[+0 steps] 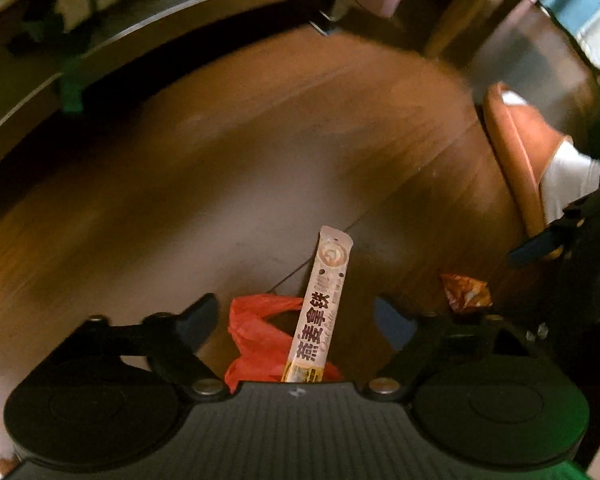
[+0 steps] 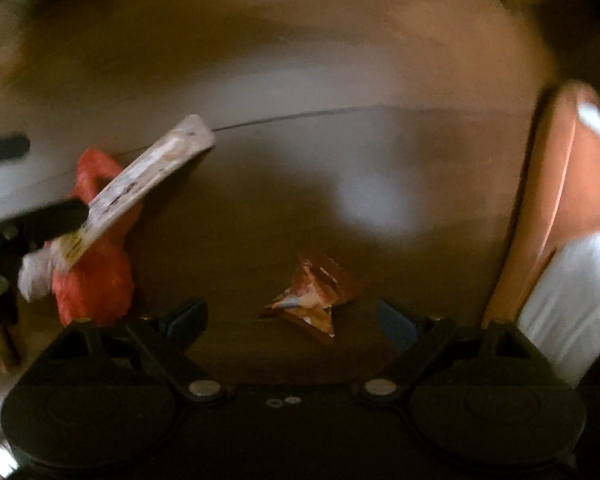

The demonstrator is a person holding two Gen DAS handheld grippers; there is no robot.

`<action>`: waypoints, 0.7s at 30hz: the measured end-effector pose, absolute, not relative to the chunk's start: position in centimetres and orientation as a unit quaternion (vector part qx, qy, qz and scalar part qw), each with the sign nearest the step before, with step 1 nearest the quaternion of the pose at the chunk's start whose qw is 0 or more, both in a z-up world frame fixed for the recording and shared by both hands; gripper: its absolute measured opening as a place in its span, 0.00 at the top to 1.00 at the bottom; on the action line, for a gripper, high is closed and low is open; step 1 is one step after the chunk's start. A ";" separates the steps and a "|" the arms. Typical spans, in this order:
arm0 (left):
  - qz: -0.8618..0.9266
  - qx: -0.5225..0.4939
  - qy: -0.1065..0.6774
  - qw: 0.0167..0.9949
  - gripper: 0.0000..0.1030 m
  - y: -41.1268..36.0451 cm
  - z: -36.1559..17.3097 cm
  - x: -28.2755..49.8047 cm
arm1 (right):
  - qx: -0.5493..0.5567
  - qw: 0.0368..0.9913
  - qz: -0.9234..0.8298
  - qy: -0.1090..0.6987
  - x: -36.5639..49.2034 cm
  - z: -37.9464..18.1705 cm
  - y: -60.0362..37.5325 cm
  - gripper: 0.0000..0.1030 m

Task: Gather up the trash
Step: 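Grasp white snack stick with left tool while right tool grasps brown snack wrapper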

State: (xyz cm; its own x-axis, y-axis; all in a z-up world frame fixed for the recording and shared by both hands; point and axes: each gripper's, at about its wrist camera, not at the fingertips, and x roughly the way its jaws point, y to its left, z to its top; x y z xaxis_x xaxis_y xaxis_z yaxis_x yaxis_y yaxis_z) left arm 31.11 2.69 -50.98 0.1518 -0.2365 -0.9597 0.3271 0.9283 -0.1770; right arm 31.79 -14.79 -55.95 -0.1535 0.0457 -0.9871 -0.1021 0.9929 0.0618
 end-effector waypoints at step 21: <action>-0.192 0.039 0.657 0.728 0.75 1.4 -54.8 30.5 | 0.033 0.610 0.012 0.791 32.1 -59.7 -16.9 0.68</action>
